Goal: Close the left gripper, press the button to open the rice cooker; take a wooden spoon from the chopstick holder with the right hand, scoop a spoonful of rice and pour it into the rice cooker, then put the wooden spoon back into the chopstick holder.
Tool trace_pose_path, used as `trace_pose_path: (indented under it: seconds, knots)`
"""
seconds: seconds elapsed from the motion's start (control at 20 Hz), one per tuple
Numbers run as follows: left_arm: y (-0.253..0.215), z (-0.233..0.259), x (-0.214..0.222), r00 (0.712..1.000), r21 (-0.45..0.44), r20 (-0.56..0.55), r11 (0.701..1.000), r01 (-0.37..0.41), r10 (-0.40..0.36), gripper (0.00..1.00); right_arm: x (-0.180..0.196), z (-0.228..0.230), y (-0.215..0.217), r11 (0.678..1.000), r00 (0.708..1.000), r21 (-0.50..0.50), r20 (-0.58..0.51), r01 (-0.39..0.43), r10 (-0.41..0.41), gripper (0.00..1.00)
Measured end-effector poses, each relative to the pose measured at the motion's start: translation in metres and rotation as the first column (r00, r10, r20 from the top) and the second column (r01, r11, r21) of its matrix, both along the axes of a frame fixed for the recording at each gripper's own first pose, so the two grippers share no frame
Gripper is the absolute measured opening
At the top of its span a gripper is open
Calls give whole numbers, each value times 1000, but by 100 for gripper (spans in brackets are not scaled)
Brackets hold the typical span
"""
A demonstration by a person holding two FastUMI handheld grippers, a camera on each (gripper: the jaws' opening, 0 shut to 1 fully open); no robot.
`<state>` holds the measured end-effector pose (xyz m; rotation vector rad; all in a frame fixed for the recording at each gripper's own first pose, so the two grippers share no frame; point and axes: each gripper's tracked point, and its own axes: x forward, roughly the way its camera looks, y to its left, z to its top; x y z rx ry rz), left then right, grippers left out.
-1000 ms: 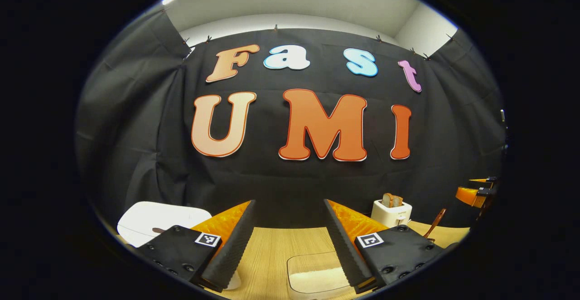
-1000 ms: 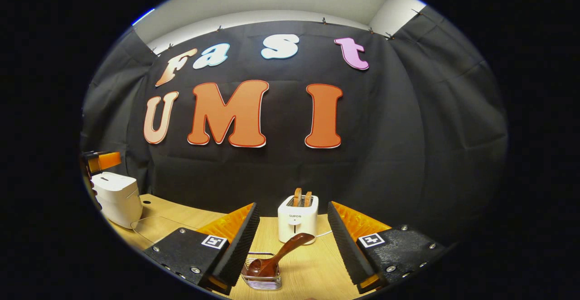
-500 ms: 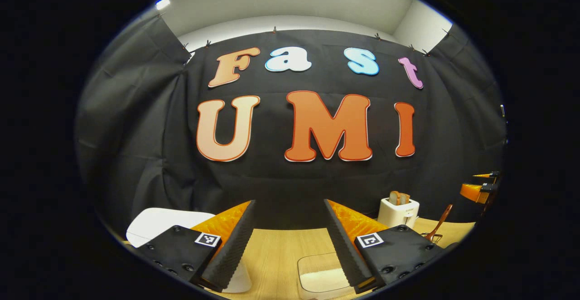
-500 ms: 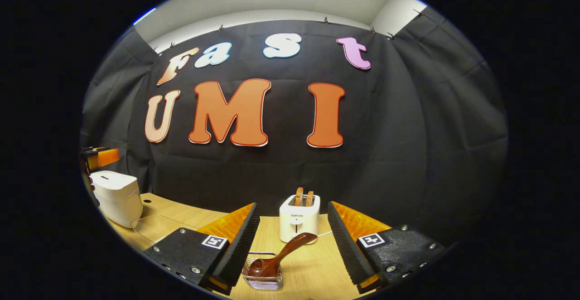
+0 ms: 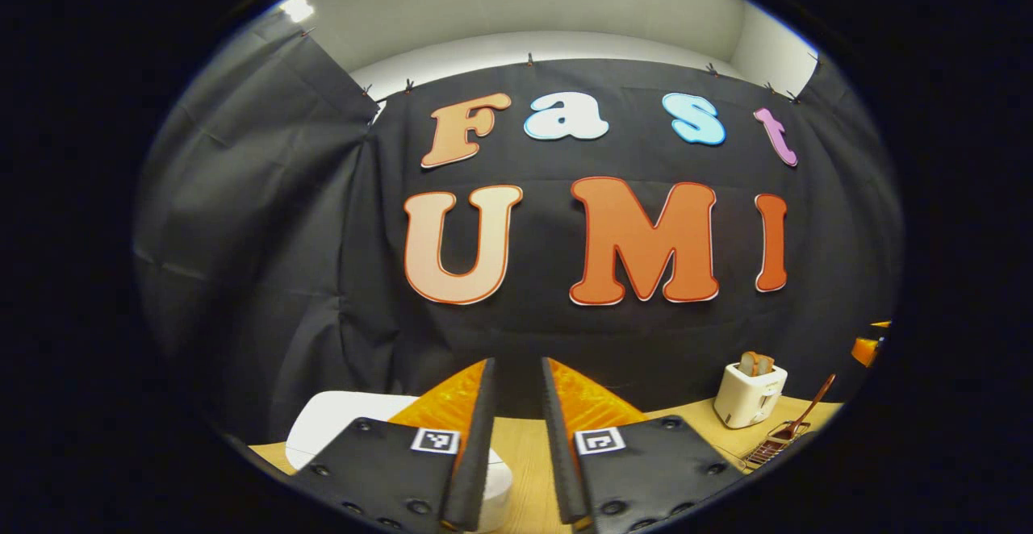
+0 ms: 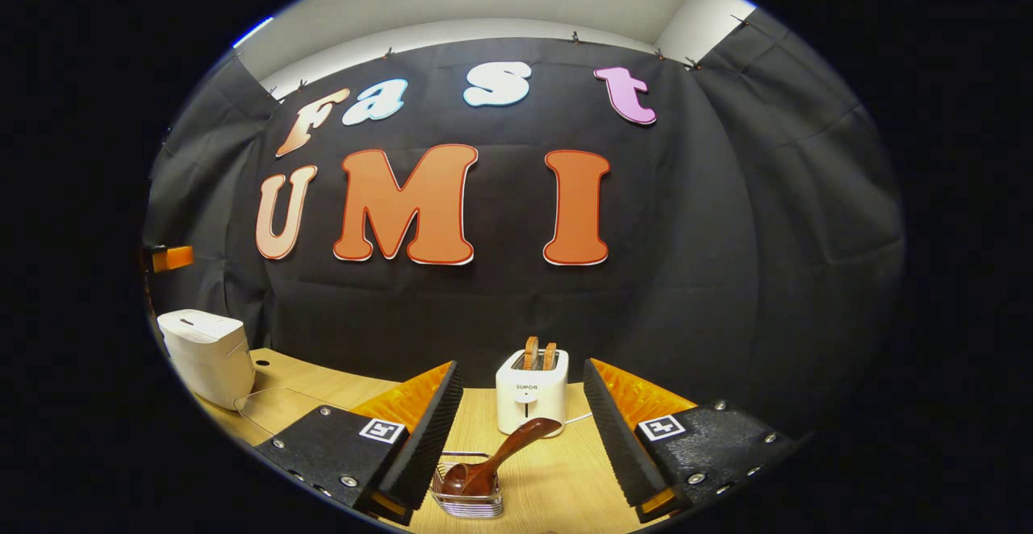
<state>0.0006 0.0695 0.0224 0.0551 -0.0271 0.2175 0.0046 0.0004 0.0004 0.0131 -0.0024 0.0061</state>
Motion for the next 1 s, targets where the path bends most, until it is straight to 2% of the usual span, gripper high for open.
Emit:
trace_pose_path:
  seconds: [0.05,0.1,0.15,0.25,0.4,0.45,0.5,0.65,0.7,0.75,0.9,1.0]
  knots:
    - [9,0,1,999,0,-11,999,-35,35,24,0,0,0,1000,1000,0,0,1,-1,94]
    - [11,-1,-7,998,-4,-28,999,-49,49,10,0,1,0,1000,1000,0,1,0,0,90]
    - [11,-5,-6,997,-16,-55,999,-47,46,5,1,1,-1,1000,1000,-1,0,0,0,90]
    - [24,-10,2,991,-36,-101,995,-90,86,4,0,2,-2,1000,1000,-5,0,2,-2,90]
    - [31,-24,-17,973,-55,-200,990,-131,118,4,0,5,-6,1000,1000,-10,8,11,-11,90]
    - [34,-28,-22,964,-64,-232,987,-146,128,4,0,5,-7,1000,1000,-9,8,13,-13,94]
    - [35,-33,-25,955,-74,-267,985,-155,131,4,0,5,-7,1000,1000,-9,5,14,-14,90]
    - [40,-48,-35,916,-99,-373,976,-196,146,4,-1,4,-11,1000,1000,-12,2,24,-24,90]
    - [41,-52,-40,905,-108,-399,972,-207,149,1,-1,3,-12,1000,1000,-13,1,25,-25,90]
    - [42,-56,-43,893,-118,-425,969,-218,149,4,-1,2,-13,999,1000,-13,-2,29,-29,90]
    - [39,-69,-51,863,-153,-487,959,-237,136,1,-1,-3,-16,999,999,-11,-13,35,-35,90]
    - [37,-77,-57,840,-168,-528,954,-247,125,4,0,-6,-19,999,999,-11,-22,40,-41,90]
